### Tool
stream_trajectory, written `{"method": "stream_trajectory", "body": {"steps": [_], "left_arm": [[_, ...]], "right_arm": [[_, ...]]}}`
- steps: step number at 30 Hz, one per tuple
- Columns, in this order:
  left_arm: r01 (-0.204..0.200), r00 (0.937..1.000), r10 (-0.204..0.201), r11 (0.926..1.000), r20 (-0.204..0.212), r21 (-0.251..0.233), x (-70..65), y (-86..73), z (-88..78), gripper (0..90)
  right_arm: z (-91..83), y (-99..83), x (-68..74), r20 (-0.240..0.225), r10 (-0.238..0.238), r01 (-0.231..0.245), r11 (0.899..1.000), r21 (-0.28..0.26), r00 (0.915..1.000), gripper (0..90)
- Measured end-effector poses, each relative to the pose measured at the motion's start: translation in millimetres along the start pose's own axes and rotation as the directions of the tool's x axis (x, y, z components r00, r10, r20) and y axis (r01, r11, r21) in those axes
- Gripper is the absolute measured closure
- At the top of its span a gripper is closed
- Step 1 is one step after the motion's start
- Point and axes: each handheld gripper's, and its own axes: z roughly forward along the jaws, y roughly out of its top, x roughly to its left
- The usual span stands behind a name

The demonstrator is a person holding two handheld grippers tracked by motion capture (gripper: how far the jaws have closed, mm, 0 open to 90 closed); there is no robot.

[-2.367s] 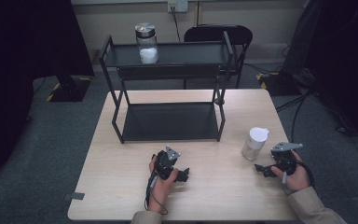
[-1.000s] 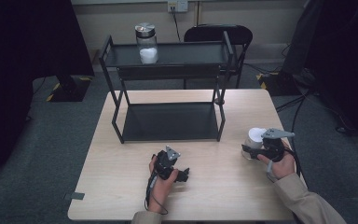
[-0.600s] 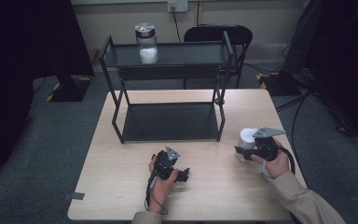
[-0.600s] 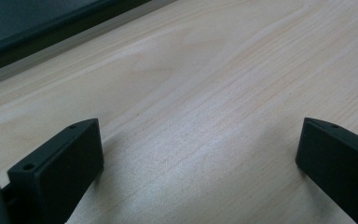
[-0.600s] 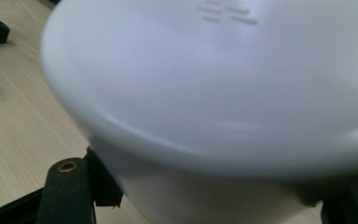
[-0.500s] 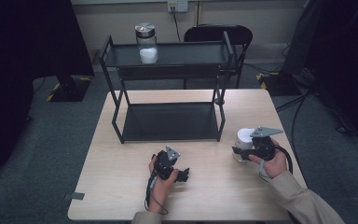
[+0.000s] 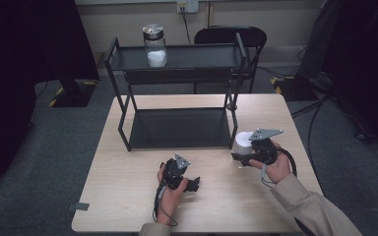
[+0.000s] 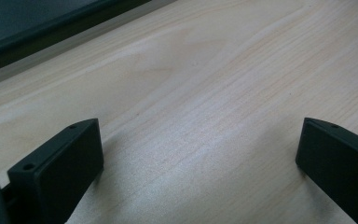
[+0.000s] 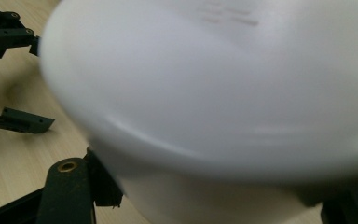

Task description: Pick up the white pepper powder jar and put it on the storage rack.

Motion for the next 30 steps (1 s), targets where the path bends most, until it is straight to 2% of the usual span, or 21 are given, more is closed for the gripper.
{"method": "stream_trajectory", "body": {"steps": [3,14,18,30], "left_arm": [[0.0,1.0,0.0,1.0,0.0,0.0,0.0,0.0,0.0,0.0],[0.0,1.0,0.0,1.0,0.0,0.0,0.0,0.0,0.0,0.0],[0.0,1.0,0.0,1.0,0.0,0.0,-0.1,0.0,0.0,0.0],[-0.002,1.0,0.002,1.0,0.0,0.001,0.1,0.1,-0.1,0.0]], "right_arm": [[2.6,8.3,4.2,-0.007,-0.015,0.015,1.0,0.004,0.9999,30.3],[7.3,37.1,11.3,-0.061,-0.025,0.025,1.0,-0.001,0.9978,30.3],[8.1,50.0,16.8,-0.062,-0.049,0.049,0.999,-0.005,0.9969,30.3],[12.1,89.2,19.2,-0.085,-0.067,0.067,0.998,0.001,0.9941,30.3]]}}
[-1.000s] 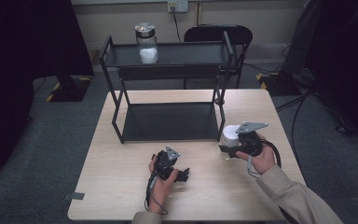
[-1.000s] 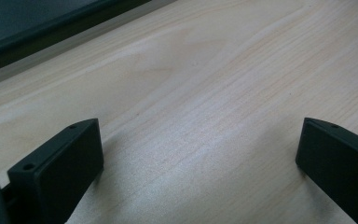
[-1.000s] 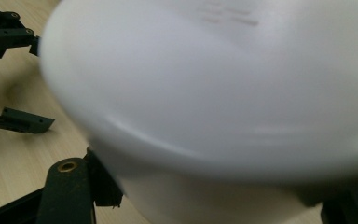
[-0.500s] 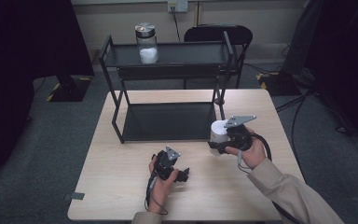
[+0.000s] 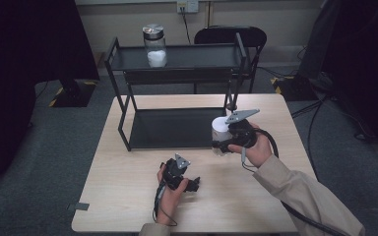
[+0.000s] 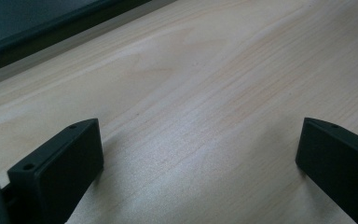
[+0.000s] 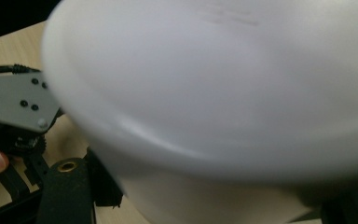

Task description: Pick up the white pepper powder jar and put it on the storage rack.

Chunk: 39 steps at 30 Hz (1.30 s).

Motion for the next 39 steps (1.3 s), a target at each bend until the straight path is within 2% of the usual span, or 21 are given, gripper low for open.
{"method": "stream_trajectory", "body": {"steps": [15,39], "left_arm": [[0.0,1.0,0.0,1.0,-0.001,-0.001,-0.2,-0.1,0.0,0.0],[0.0,1.0,0.0,1.0,0.0,0.0,0.0,0.1,0.0,0.0]], "right_arm": [[-8.5,43.9,-8.5,-0.004,0.012,-0.012,1.0,-0.019,0.9999,30.3],[-11.7,97.8,-9.5,0.005,0.001,-0.001,0.999,-0.033,1.0,30.4]]}}
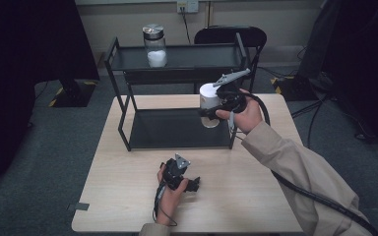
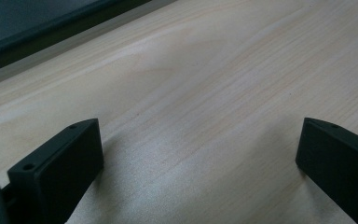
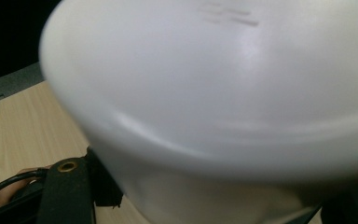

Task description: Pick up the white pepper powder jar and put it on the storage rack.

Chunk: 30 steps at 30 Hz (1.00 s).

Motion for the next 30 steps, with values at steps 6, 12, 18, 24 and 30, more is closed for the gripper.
{"method": "stream_trajectory", "body": {"steps": [6,12,18,24,30], "left_arm": [[0.0,1.0,0.0,1.0,0.0,0.0,0.0,0.0,0.0,0.0],[0.0,1.0,0.0,1.0,0.001,0.0,0.1,0.0,0.0,0.0],[0.0,1.0,0.0,1.0,0.0,0.0,0.1,0.0,0.0,0.0],[-0.001,1.0,0.001,1.0,0.0,0.0,0.1,0.1,0.0,0.0],[-0.001,1.0,0.001,1.0,0.001,0.0,0.1,0.1,0.0,0.0]], "right_arm": [[-1.1,14.2,-0.4,-0.003,0.003,-0.003,1.0,0.001,1.0,30.4],[-6.8,29.5,1.3,0.014,0.001,-0.001,1.0,-0.007,0.9999,30.4],[-12.5,43.1,0.1,0.014,0.005,-0.005,1.0,-0.022,0.9999,30.4],[-15.2,55.7,3.2,0.021,0.002,-0.002,1.0,-0.018,0.9998,30.4],[-17.7,67.1,3.1,0.017,0.002,-0.001,1.0,-0.027,0.9998,30.3]]}}
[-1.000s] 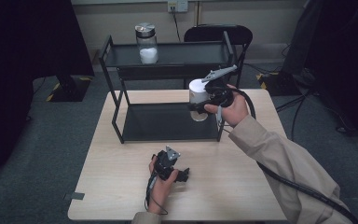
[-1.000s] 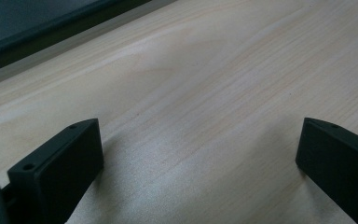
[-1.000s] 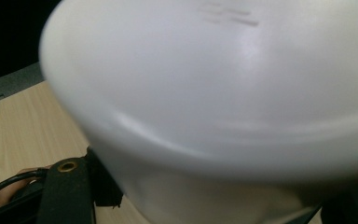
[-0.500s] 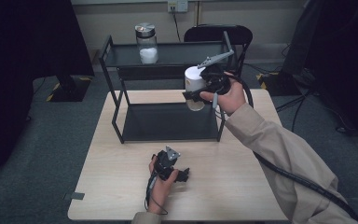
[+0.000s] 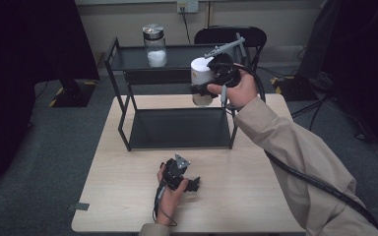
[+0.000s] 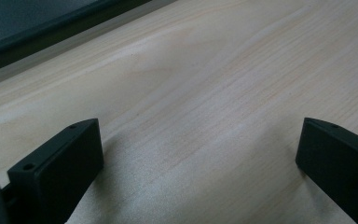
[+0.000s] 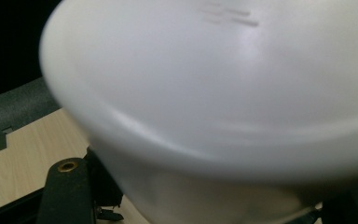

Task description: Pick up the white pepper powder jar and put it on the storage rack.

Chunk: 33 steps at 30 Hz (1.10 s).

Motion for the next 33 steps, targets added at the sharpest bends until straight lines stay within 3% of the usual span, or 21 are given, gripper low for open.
{"method": "stream_trajectory", "body": {"steps": [21,33], "left_arm": [[0.0,1.0,0.0,1.0,0.0,0.0,0.1,0.0,0.0,0.0],[0.001,1.0,-0.001,1.0,0.0,0.0,0.1,0.0,0.1,0.0]], "right_arm": [[-17.0,48.4,7.0,0.03,-0.021,0.022,1.0,-0.02,0.9993,30.4],[-14.2,70.7,4.0,0.047,-0.021,0.022,1.0,-0.021,0.9987,30.3]]}}
